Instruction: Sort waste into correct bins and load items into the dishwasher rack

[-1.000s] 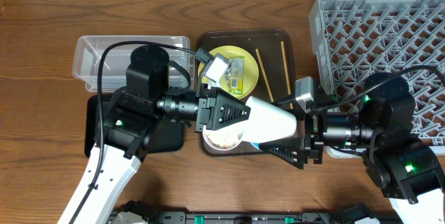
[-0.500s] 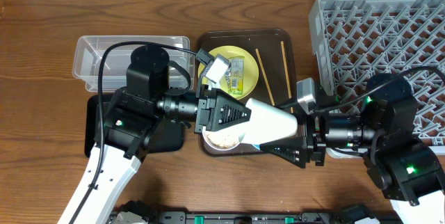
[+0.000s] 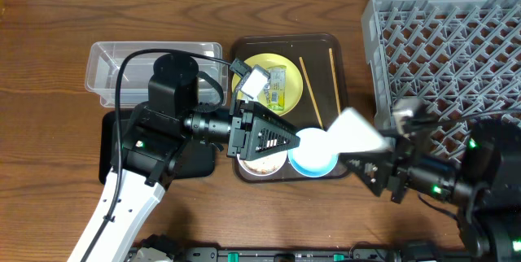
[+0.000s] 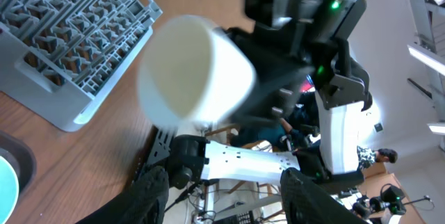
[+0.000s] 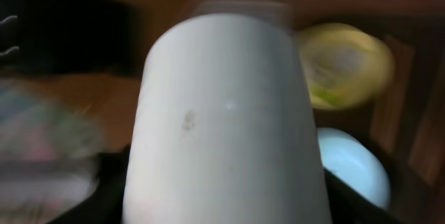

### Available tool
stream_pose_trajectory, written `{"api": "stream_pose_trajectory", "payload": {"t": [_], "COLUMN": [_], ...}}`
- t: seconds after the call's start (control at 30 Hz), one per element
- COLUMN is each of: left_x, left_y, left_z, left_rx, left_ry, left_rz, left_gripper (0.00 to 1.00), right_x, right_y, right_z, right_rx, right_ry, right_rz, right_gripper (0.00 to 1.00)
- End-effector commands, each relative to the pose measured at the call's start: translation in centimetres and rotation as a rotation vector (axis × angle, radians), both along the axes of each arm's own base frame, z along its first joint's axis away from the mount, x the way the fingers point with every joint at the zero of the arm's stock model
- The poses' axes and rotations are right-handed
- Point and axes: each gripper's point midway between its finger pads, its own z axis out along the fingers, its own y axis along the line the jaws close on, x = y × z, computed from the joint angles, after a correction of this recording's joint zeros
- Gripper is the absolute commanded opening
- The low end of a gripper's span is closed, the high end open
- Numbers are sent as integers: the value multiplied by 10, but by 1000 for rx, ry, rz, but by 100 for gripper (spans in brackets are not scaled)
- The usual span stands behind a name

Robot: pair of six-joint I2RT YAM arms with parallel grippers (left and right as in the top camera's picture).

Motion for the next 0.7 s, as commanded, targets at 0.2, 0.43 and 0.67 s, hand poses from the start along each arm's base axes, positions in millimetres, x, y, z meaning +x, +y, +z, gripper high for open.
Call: {"api": "stream_pose_trajectory", "payload": {"t": [0.2, 0.43, 0.67], "left_x": [-7, -6, -6], "left_y": [1, 1, 1], "left_z": [11, 11, 11], "left_rx": [-20, -20, -20], "left_ry": [-33, -38, -37], "left_rz": [-22, -20, -20], "left_gripper": [59, 60, 60], "right_x": [13, 33, 71], "right_y": [-149, -189, -184], "right_z": [-68, -96, -137], "right_rx": [-355, -495, -512], "right_ry": [317, 455, 640], "right_rz": [-871, -1026, -921], "right_gripper": [59, 58, 58]}}
